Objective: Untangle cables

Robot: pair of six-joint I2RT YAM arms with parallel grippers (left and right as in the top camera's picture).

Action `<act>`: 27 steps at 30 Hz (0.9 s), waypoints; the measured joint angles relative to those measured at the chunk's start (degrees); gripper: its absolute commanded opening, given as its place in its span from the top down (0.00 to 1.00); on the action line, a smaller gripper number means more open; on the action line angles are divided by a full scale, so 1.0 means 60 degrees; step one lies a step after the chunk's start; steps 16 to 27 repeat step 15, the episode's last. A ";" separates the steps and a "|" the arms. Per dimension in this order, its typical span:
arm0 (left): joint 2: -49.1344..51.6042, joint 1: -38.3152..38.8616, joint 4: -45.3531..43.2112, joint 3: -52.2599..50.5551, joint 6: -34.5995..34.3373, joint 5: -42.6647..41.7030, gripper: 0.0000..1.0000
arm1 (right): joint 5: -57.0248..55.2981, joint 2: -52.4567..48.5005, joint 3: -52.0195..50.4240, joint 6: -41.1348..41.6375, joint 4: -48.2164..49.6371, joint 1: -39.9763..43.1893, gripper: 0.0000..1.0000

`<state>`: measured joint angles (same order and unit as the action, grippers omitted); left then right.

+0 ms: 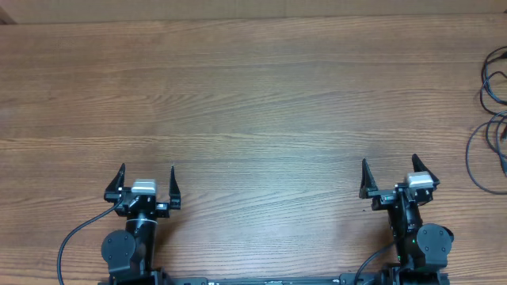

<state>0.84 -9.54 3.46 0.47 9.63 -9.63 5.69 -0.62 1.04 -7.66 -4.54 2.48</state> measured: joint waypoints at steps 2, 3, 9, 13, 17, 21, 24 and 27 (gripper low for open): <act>0.0000 0.0000 0.0000 0.0000 0.0000 0.0000 0.00 | 0.0000 0.0000 0.0000 -0.0004 0.0004 0.0000 0.00; 0.0000 0.0000 0.0000 0.0000 0.0000 0.0000 0.00 | 0.0004 0.0000 0.0000 -0.0004 0.0000 0.0000 0.00; 0.0000 0.0000 0.0000 0.0000 0.0000 0.0000 0.00 | 0.0000 0.0000 0.0000 -0.0004 0.0000 0.0000 0.00; 0.0000 0.0000 0.0000 0.0000 -0.0004 0.0000 0.00 | 0.0000 0.0000 0.0000 0.0004 0.0004 0.0000 0.00; 0.0000 0.0000 0.0000 0.0000 -0.0004 0.0000 0.01 | 0.0000 0.0000 0.0000 0.0004 -0.0004 0.0000 0.00; 0.0000 0.0000 0.0000 0.0000 -0.0004 0.0000 0.01 | 0.0000 0.0000 0.0000 0.0004 -0.0004 0.0000 0.00; 0.0000 0.0000 0.0000 0.0000 -0.0004 0.0000 0.01 | 0.0000 0.0000 0.0000 0.0004 -0.0004 0.0000 0.00; 0.0000 0.0000 0.0000 0.0000 -0.0004 0.0000 0.01 | 0.0000 0.0000 0.0000 0.0004 -0.0004 0.0000 0.00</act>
